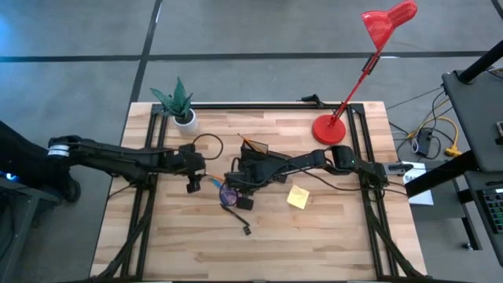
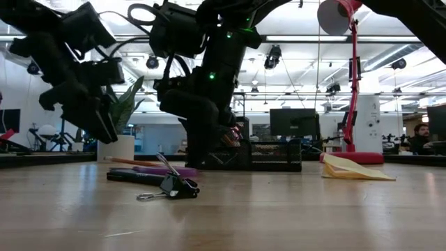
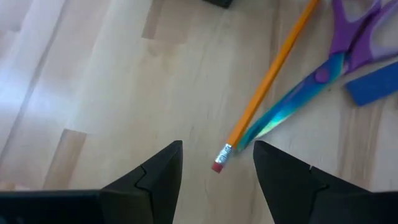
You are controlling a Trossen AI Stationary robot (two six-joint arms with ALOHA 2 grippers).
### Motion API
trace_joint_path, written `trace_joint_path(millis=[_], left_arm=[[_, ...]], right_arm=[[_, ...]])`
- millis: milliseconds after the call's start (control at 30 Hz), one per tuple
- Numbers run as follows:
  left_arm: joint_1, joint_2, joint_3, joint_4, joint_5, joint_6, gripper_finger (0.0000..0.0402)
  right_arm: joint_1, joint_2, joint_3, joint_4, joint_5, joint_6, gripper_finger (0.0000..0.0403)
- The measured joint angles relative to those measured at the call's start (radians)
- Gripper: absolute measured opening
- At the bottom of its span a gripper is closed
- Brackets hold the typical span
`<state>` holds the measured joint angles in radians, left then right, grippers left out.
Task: Pick and place office supplies into organizer
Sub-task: Put the orange pencil into the desk organizer
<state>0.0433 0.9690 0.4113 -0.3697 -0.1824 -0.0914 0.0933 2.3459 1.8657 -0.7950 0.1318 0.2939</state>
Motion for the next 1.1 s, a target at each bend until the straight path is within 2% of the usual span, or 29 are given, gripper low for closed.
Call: trace_joint_path(millis=[333,733,933,1100], left_arm=[[0.002,0.122,0.012,0.031,0.047,0.031,0.0183],[0.000,0.092,0.036,-0.009,0.069,0.202,0.0183],[0.001,0.140,0.034,-0.012,0.070,0.300,0.0183],[0.001,0.190,0.039,-0.005,0.057,0.308,0.0182]], right_arm=[[0.000,0.001,-0.003,0.011,0.006,0.018,0.0009],[0.000,0.001,-0.004,0.022,0.025,0.020,0.0009],[0.000,0.001,-0.004,0.028,0.027,0.020,0.0009],[0.000,0.001,-0.004,0.034,0.028,0.020,0.0009]])
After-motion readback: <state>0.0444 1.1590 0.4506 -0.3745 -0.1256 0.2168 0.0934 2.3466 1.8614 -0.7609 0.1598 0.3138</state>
